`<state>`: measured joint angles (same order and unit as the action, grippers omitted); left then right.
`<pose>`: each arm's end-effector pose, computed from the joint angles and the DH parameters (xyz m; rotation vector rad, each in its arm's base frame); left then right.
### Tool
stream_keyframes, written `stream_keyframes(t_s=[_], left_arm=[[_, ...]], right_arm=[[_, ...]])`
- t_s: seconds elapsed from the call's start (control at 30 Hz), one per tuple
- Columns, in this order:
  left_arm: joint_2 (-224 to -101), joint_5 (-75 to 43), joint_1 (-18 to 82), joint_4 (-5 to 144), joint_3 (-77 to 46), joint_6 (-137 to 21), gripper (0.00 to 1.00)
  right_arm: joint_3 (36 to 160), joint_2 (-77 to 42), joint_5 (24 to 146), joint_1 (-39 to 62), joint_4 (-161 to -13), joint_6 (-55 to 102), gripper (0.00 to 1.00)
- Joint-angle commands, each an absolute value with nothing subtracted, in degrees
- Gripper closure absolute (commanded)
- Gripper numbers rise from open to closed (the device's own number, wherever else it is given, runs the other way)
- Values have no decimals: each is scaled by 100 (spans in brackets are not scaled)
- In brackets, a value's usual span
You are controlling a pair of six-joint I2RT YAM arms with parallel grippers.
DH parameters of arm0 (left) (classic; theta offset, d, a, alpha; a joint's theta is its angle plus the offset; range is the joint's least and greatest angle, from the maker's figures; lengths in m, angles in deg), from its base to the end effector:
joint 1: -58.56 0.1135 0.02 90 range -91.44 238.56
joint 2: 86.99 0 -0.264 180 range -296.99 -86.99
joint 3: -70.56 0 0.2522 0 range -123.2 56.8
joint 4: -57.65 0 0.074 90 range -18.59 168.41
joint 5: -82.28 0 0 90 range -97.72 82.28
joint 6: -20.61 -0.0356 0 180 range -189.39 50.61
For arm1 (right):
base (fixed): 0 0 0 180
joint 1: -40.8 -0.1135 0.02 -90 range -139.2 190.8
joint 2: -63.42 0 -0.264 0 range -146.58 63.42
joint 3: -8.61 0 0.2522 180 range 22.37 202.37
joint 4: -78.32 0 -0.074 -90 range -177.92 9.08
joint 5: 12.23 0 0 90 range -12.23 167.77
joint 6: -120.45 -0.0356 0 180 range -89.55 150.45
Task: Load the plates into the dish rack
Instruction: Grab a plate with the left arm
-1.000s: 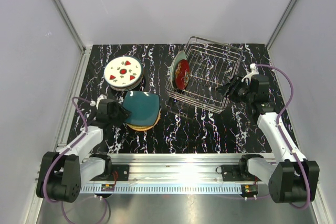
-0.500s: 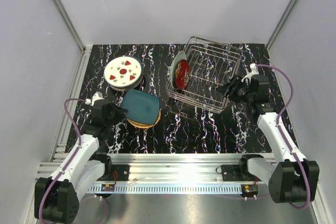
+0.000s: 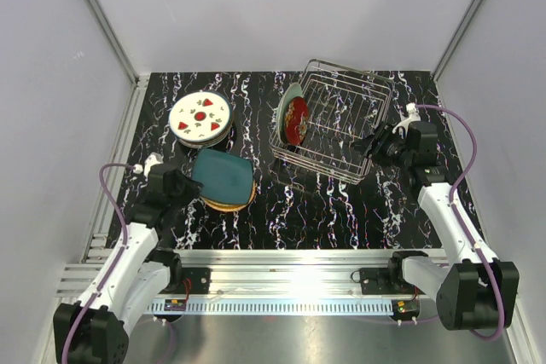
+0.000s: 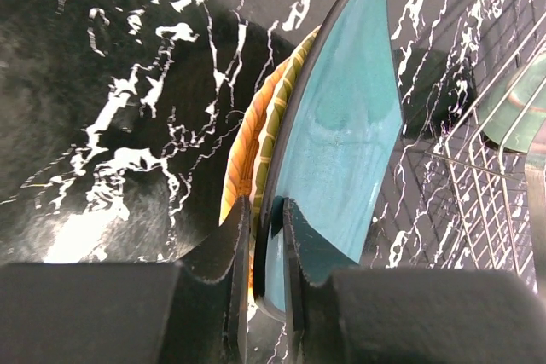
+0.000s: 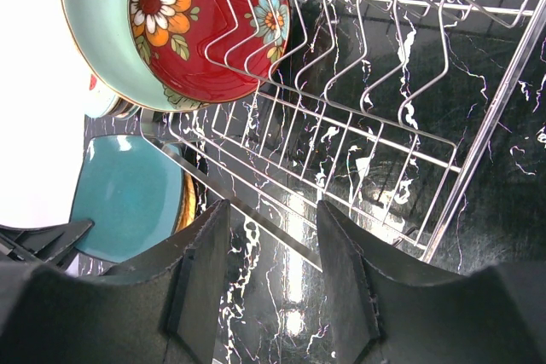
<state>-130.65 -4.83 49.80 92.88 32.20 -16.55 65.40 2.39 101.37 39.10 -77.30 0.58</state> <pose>0.1618 -0.0231 0.2013 -0.8988 2.1481 -0.4988 0.2367 0.0213 0.2747 0.2582 2.0977 0.7603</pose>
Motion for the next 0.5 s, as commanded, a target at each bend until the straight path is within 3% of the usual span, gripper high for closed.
stream_keyframes(t_s=[0.0, 0.13, 0.2, 0.27, 0.37, 0.47], left_arm=[[-12936, -17, 5003, 9777, 2885, -1876, 82], [-13006, -95, 5003, 9795, 2859, -1894, 61], [-13111, -166, 5003, 9769, 2876, -1903, 61], [-13155, -210, 5003, 9734, 2885, -1903, 69], [-13199, -219, 5003, 9716, 2902, -1885, 91], [-13199, -210, 5003, 9734, 2894, -1885, 100]], right_arm=[[6562, 357, 10212, 3913, -7842, 65, 48], [6562, 374, 10194, 3913, -7834, 74, 48], [6562, 375, 10186, 3913, -7825, 74, 47], [6562, 375, 10186, 3913, -7825, 74, 47], [6562, 366, 10185, 3904, -7825, 74, 47], [6562, 357, 10194, 3913, -7834, 74, 47]])
